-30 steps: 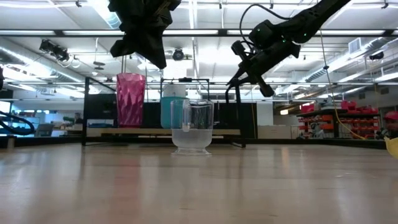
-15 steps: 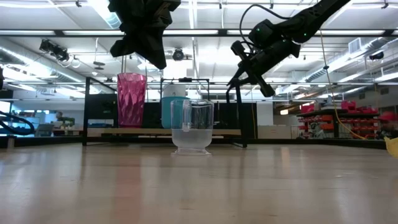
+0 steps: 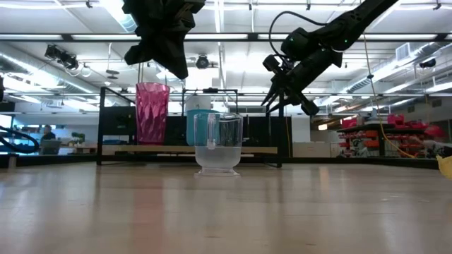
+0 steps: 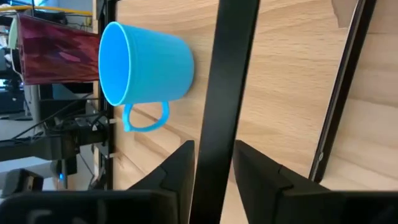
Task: Stack small to large cups/mugs on shelf
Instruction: Adjust the shelf to the middle of the table
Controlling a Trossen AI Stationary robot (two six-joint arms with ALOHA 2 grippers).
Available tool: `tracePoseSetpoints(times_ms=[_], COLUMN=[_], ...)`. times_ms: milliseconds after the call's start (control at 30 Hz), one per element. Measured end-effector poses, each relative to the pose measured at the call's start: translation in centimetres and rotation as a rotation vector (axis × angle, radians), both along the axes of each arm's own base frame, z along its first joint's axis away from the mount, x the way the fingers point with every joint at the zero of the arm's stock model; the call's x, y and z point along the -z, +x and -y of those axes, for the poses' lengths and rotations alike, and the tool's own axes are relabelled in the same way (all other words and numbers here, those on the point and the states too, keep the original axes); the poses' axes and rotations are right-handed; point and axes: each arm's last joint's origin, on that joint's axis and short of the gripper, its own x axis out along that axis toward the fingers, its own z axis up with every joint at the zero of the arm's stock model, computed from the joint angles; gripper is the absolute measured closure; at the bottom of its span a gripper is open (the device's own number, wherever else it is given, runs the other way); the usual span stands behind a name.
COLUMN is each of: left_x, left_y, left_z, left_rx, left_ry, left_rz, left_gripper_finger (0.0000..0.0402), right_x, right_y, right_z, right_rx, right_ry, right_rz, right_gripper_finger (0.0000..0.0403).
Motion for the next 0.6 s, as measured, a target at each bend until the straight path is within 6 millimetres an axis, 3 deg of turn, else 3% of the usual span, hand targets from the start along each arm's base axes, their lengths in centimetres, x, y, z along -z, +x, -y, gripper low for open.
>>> tracePoseSetpoints(times_ms=[300,600], left_x=[0.0,0.0], left_y=[0.0,0.0], left_z=[0.0,0.0], left_rx=[0.0,0.002], left_ry=[0.001,0.006], left_rz=[0.0,-0.001], left_gripper_finger=[0.0368,0.0361], right_x=[-0.2,-2.9], right_y=[0.0,-2.2], right_z=[-0.1,-0.5], right_rx=[-0.019,0.062], right_ry=[-0.025,-0.087], right_rz=[0.005,0.007], right_gripper_finger=[0.0282,0.0291])
